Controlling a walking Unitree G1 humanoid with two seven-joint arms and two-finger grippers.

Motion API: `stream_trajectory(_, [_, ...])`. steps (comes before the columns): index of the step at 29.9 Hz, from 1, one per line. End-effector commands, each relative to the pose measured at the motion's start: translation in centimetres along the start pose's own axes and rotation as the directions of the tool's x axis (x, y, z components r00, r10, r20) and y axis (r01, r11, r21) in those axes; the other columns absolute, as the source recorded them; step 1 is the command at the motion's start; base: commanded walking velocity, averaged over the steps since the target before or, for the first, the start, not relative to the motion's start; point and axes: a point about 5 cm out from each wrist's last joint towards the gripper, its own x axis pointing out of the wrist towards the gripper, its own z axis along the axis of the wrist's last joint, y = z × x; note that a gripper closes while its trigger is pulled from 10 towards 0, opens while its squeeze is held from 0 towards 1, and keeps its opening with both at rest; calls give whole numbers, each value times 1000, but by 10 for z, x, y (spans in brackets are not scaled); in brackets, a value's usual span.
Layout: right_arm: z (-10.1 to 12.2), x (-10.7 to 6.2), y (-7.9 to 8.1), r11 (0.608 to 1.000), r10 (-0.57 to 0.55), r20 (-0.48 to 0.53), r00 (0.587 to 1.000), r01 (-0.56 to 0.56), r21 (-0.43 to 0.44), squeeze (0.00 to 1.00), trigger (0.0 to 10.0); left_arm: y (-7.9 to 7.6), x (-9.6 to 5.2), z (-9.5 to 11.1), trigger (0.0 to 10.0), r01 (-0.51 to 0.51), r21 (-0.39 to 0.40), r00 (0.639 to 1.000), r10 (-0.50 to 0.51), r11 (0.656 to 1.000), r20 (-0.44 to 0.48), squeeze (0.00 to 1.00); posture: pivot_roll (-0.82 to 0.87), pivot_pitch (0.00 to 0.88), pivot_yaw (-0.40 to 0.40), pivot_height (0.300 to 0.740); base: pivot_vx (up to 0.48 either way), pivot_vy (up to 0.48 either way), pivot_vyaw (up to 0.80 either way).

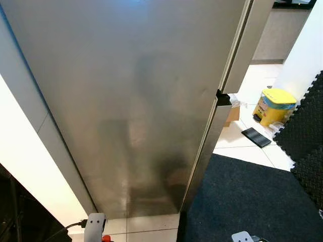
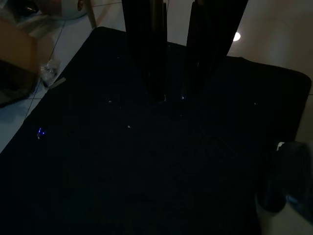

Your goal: Restocking fridge

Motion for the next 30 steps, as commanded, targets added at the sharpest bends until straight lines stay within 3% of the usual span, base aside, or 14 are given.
stream_trajectory(1, [1,0,-1,1000,3,1,1000,-3,-1,0,10000,4,-1,-2,10000,-17,0,1000,17,1000,-9,0,-27,0,-6,740,0,0,0])
stream_trajectory(18, [1,0,-1,1000,4,0,1000,-4,-9,0,10000,-1,0,0,10000,5,-4,1000,-5,1000,1,0,-31,0,-13,740,0,0,0])
stream_trajectory(30, [3,0,-2,1000,-2,27,1000,3,-19,0,10000,4,-1,0,10000,-29,-26,1000,29,999,2,0,-31,0,-13,740,0,0,0])
